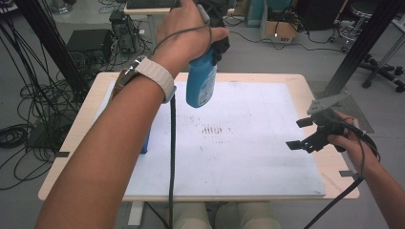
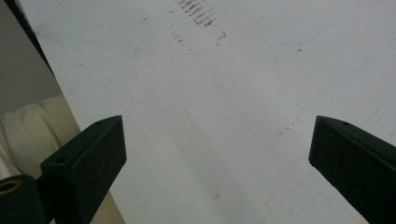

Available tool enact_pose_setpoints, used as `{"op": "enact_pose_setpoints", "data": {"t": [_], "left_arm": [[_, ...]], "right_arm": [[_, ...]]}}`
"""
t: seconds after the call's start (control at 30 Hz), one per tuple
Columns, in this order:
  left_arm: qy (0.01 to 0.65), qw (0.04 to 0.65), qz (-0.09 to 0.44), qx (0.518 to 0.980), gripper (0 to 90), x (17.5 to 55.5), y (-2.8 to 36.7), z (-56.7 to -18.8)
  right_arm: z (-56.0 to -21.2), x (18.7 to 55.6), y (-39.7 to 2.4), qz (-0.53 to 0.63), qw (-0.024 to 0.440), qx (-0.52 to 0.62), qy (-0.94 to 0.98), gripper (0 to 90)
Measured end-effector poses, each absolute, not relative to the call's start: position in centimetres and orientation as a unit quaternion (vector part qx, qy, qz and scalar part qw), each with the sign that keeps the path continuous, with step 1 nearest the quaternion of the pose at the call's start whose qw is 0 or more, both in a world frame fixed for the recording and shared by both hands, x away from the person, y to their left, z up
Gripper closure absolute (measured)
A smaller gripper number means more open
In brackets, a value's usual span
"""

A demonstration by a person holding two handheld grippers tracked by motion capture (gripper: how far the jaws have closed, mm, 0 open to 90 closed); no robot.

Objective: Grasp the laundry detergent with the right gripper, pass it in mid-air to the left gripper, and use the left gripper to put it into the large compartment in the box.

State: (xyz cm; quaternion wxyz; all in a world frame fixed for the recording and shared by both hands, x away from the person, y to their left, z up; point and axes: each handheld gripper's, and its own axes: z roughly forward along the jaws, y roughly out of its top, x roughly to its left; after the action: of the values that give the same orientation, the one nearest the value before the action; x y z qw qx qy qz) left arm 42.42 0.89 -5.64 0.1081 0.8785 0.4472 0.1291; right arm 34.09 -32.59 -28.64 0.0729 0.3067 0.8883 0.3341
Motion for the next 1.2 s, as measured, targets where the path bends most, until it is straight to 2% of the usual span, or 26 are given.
{"op": "enact_pose_setpoints", "data": {"t": [0.4, 0.83, 1.2], "left_arm": [[0.528, 0.115, 0.15, 0.828, 37.4, 43.7, 5.4, -4.1], [0.588, 0.086, 0.13, 0.793, 37.5, 45.1, 10.5, -4.8], [0.627, 0.092, 0.132, 0.763, 37.5, 45.1, 14.3, -5.5]], "right_arm": [[-28.9, 34.6, -32.5, 0.325, 0.072, 0.309, 0.891, 4.2], [-29.1, 34.8, -32.7, 0.326, 0.069, 0.314, 0.889, 4.2], [-29.4, 35.2, -32.3, 0.326, 0.063, 0.316, 0.889, 4.2]]}}
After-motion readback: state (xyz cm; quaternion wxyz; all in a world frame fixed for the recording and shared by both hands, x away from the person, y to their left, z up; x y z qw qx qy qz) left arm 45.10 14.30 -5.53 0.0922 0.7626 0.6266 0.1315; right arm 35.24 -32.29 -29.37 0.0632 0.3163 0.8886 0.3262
